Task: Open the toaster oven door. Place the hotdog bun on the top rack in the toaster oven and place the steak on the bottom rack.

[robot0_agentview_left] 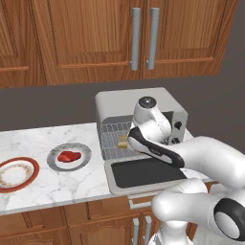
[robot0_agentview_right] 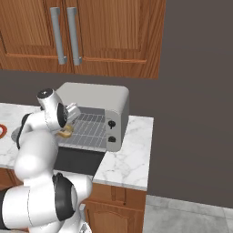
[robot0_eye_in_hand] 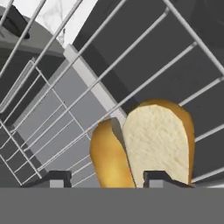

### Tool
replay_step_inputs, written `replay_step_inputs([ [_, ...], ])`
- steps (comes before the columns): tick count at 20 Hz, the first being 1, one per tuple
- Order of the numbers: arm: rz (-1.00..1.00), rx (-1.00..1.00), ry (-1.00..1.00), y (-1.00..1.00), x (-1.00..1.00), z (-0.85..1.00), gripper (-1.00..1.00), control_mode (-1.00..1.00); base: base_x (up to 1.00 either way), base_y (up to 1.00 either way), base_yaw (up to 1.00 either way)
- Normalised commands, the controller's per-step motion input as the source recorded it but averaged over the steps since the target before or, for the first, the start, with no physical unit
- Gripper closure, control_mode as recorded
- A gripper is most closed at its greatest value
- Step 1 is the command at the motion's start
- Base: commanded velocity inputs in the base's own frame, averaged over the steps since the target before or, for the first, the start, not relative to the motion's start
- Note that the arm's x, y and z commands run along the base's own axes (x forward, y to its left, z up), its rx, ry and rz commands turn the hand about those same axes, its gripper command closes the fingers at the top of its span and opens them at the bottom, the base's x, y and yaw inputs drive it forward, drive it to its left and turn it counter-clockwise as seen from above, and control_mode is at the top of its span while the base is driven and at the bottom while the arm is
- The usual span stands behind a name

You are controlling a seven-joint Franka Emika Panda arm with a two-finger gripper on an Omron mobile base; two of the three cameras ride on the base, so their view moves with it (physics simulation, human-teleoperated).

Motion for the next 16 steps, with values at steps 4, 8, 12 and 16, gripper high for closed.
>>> replay_step_inputs([
  [4,0.0,0.0,0.0,0.0,-0.06,0.62,-1.0,-1.0,0.0,0.0,0.0],
  [8,0.0,0.0,0.02,0.03,-0.29,0.74,-1.0,-1.0,0.0,0.0,0.0],
  [12,0.0,-0.02,-0.02,0.03,-0.25,0.35,-1.0,-1.0,0.0,0.0,0.0],
  [16,0.01,-0.12,-0.11,0.0,-0.02,-0.04,-1.0,-1.0,0.0,0.0,0.0],
])
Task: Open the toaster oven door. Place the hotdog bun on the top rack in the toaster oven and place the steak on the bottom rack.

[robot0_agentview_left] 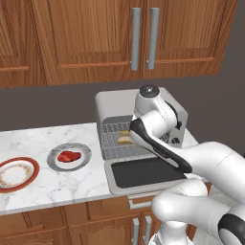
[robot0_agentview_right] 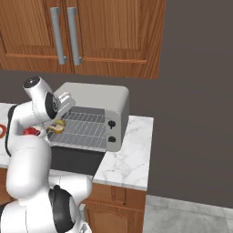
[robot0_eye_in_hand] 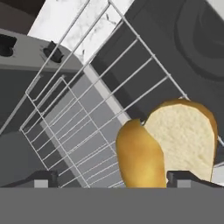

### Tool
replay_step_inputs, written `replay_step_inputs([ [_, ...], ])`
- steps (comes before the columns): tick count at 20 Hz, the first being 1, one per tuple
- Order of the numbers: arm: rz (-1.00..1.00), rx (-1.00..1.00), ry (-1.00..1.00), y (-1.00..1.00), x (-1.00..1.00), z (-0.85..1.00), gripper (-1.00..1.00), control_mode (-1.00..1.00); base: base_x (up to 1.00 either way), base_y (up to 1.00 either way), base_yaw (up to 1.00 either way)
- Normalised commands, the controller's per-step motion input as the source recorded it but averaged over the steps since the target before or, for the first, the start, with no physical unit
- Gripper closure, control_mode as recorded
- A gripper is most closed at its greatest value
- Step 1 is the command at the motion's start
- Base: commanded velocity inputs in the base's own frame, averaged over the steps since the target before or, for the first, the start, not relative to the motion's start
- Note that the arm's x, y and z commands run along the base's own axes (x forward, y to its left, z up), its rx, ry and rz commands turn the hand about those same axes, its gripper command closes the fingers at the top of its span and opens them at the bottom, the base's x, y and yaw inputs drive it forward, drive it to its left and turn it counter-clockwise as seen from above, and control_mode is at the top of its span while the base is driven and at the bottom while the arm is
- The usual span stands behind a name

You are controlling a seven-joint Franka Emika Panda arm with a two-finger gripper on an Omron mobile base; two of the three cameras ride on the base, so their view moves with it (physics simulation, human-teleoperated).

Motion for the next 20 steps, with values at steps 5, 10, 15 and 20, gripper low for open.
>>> replay_step_inputs([
  [5,0.06,-0.21,-0.09,0.0,0.34,-0.64,-1.0,-1.0,0.0,0.0,0.0],
  [10,0.05,-0.06,-0.07,-0.03,0.03,-0.25,-1.0,-1.0,0.0,0.0,0.0],
  [15,0.08,0.0,-0.07,-0.05,0.0,0.01,-1.0,-1.0,0.0,0.0,0.0],
  [20,0.12,0.0,-0.06,-0.03,-0.45,0.31,-1.0,-1.0,0.0,0.0,0.0],
])
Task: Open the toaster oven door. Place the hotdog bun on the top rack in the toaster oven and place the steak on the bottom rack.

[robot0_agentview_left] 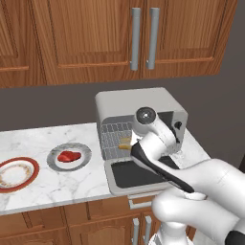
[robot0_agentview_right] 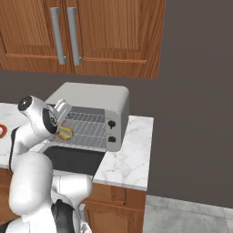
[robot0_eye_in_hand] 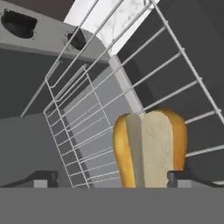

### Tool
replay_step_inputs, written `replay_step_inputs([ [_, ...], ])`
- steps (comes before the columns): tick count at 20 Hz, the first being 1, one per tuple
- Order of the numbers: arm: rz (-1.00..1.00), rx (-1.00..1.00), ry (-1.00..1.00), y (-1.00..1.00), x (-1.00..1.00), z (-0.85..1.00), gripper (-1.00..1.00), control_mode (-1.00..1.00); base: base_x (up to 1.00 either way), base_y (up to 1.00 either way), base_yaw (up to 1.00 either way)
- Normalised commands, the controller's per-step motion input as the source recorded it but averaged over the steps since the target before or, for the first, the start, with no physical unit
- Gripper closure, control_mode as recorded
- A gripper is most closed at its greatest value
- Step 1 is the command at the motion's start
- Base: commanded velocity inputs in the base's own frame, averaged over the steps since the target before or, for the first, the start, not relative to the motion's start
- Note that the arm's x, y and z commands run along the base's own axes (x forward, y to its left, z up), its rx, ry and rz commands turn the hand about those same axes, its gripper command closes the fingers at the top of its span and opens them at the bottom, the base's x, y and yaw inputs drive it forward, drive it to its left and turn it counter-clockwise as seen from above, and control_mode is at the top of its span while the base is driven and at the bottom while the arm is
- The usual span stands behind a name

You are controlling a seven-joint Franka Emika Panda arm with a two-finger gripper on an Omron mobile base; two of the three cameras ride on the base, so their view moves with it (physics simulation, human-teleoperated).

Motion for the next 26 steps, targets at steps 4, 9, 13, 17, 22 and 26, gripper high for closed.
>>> replay_step_inputs([
  [4,0.06,0.0,0.0,0.04,-0.72,0.46,-1.0,-1.0,0.0,0.0,0.0],
  [9,0.02,0.0,0.0,0.05,-0.85,0.47,-1.0,-1.0,0.0,0.0,0.0],
  [13,0.02,0.0,0.04,0.23,-0.68,0.04,-1.0,-1.0,0.0,0.0,0.0],
  [17,-0.01,0.0,0.22,0.41,-0.37,-0.04,-1.0,-1.0,0.0,0.0,0.0],
  [22,-0.4,0.06,0.27,0.0,-0.03,0.02,-1.0,-1.0,0.0,0.0,0.0],
  [26,-0.56,0.09,0.27,-0.03,0.0,0.0,-1.0,-1.0,0.0,0.0,0.0],
])
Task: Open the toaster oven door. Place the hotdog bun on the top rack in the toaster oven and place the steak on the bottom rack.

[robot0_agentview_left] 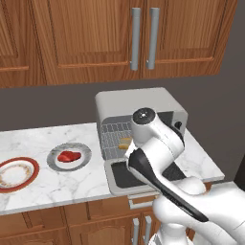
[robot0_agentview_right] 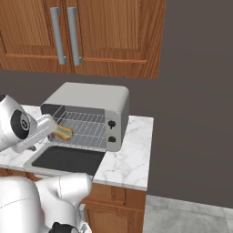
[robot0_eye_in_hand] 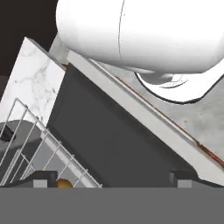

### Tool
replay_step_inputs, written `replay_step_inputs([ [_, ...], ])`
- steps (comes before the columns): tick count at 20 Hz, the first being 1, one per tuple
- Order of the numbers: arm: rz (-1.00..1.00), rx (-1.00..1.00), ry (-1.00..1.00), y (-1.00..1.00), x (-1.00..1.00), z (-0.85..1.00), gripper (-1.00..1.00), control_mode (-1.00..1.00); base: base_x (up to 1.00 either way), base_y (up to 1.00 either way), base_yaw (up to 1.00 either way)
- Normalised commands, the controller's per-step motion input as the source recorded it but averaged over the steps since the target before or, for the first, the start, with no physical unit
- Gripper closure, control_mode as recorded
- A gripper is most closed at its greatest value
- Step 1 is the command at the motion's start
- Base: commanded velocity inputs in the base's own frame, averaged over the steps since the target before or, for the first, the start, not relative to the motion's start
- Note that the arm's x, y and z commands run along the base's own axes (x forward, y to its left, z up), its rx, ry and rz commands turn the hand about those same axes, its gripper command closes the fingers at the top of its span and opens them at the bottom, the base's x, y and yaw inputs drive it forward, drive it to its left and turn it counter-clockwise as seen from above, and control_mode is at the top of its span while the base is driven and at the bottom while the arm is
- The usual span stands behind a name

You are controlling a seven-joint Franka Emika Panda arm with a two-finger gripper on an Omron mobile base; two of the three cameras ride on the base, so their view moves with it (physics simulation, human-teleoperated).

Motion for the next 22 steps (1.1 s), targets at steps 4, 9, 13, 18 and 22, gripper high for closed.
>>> replay_step_inputs([
  [4,-0.44,0.12,0.2,-0.25,0.0,-0.03,-1.0,-1.0,0.0,0.0,0.0],
  [9,-0.27,0.03,0.0,-0.17,0.0,-0.43,-1.0,-1.0,0.0,0.0,0.0],
  [13,-0.25,0.0,-0.08,-0.07,-0.09,-0.57,-1.0,-1.0,0.0,0.0,0.0],
  [18,-0.3,0.04,-0.07,-0.01,0.06,-0.2,-1.0,-1.0,0.0,0.0,0.0],
  [22,-0.27,0.08,-0.08,0.0,0.39,-0.15,-1.0,-1.0,0.0,0.0,0.0],
])
